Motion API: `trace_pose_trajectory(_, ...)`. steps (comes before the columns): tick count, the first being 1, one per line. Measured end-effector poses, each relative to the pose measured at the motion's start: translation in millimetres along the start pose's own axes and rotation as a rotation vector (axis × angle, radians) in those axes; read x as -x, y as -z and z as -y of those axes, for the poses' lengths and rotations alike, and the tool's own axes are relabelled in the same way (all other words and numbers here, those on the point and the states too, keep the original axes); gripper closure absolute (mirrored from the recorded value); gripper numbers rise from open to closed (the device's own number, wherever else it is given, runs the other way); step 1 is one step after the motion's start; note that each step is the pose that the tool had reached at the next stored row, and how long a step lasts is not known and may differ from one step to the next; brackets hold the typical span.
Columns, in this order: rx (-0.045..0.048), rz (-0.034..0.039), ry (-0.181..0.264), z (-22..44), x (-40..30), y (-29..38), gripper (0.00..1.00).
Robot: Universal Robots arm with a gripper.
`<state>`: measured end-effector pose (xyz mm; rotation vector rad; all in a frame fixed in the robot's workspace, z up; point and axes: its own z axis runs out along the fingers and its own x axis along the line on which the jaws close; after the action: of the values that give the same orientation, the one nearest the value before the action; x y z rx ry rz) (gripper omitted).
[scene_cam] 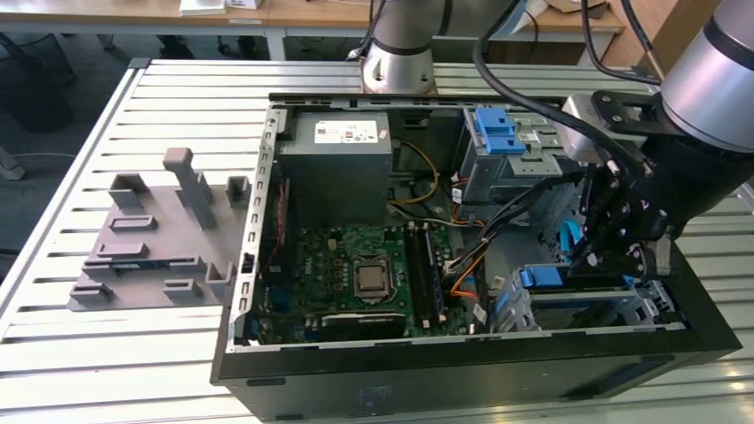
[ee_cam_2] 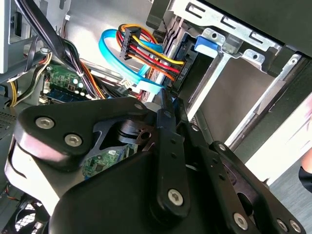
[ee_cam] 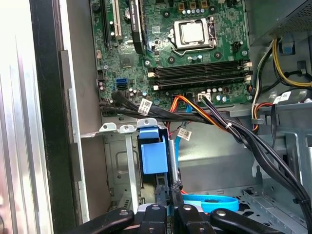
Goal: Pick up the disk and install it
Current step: 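Insert the second disk wire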
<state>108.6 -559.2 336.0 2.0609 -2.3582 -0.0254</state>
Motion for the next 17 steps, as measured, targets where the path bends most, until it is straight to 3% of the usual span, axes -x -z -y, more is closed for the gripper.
trace_pose_trajectory(17,0.0002,0.0011,0.0,0.1,-0.3,-5.9,0.84)
